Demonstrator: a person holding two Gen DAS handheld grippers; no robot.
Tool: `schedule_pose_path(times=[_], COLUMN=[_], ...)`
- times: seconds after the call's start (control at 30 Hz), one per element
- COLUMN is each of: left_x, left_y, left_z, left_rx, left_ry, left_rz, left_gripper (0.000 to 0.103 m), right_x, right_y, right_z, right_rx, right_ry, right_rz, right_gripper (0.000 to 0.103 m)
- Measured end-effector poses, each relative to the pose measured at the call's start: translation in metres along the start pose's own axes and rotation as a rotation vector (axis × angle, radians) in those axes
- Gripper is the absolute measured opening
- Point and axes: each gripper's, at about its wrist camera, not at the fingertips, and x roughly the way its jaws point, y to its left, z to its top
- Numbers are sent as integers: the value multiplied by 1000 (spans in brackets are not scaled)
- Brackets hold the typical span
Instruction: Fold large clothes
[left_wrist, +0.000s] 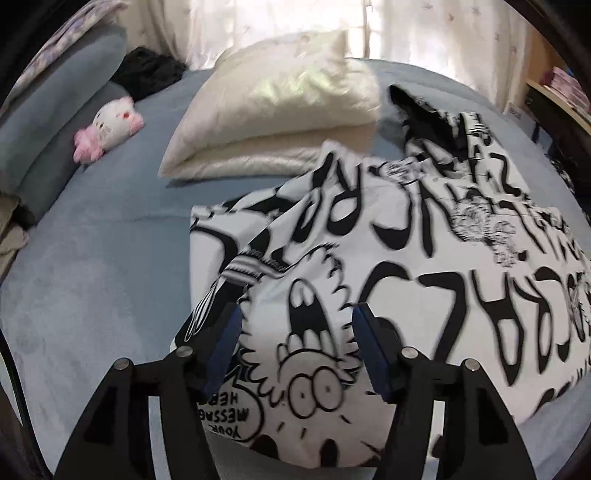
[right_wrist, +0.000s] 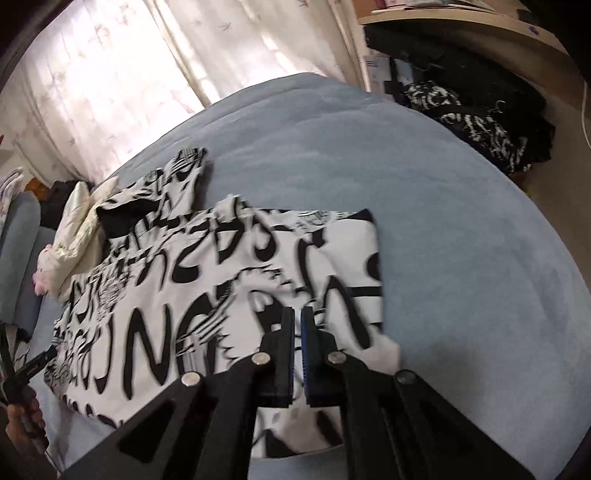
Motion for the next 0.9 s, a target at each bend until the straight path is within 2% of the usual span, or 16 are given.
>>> schedule_pose_path(times=[0.03, 0.1, 0.17, 0.33, 0.5, 0.67, 0.83, 0.87, 0.9], left_x=[-4, -14, -24, -43, -57, -67, -64, -60, -54], left_y=[-3, -11, -19, -38, -58, -80, -112, -119, -125], left_z=[2, 7, 12, 24, 49, 96, 155, 168, 181], left_rx=[9, 23, 39, 95, 154, 186, 214, 216, 212], left_ry=[-1, -10, -22, -49, -71, -121, -188, -199, -207], left_rz=[-6, -27, -46, -55, -66, -70, -60, -54, -48], left_gripper=[62, 62, 64, 67, 68, 71, 76, 76, 76], right_x=[-1, -4, -7, -10, -10, -9, 7, 11, 18], right_y=[4, 13, 23, 53, 82, 109, 144, 149, 156], right_z=[0, 1, 2, 7, 22, 55, 106, 115, 128], right_rx=[-5, -13, -25, -78, -128, -184, -234, -238, -238], right_ry=[2, 7, 8, 19, 31, 13, 0, -1, -1], right_rz=[10, 29, 50, 93, 136, 144, 154, 158, 160], right_gripper=[6, 18, 25, 27, 27, 27, 27, 29, 38])
